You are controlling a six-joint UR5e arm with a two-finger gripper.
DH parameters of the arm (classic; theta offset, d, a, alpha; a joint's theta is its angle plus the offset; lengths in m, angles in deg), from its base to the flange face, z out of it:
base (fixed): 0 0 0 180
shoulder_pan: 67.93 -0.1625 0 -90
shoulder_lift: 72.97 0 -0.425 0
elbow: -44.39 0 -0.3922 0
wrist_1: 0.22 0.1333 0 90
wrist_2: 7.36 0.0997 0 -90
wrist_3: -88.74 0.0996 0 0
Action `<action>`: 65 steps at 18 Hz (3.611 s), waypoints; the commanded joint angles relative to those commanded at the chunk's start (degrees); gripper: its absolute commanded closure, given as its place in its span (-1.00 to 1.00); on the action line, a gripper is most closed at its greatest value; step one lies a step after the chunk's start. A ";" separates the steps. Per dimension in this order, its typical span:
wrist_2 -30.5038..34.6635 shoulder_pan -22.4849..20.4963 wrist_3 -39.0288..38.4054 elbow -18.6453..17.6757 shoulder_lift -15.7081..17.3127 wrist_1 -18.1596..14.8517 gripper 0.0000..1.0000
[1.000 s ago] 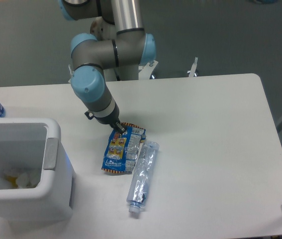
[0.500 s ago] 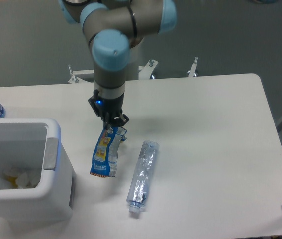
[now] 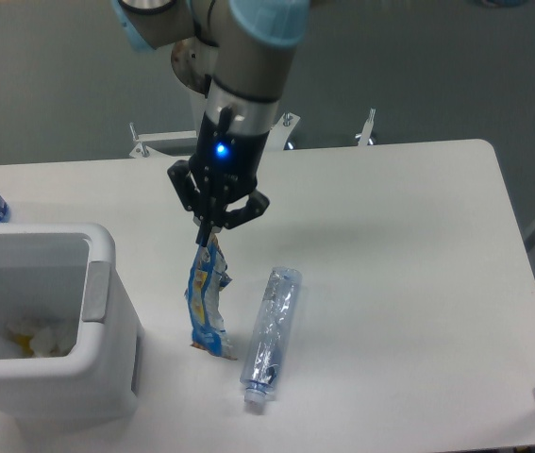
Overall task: Place the trash in the trash can
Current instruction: 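Lift the wrapper and carry it over the white bin, then open the gripper to drop the wrapper into the bin, then move the open gripper over the crushed plastic bottle and lower it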
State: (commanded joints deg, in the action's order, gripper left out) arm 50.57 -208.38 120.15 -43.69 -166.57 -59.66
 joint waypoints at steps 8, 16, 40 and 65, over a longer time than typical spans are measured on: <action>-4.06 4.21 -3.02 3.96 1.67 3.88 1.00; -4.06 11.85 -4.68 4.06 3.34 6.00 1.00; -3.45 16.52 0.41 -6.22 -1.23 6.35 0.97; -3.36 -3.24 -3.55 -3.24 -5.70 7.14 -1.00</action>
State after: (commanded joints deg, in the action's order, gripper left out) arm 47.22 -211.62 116.60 -46.93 -172.27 -52.52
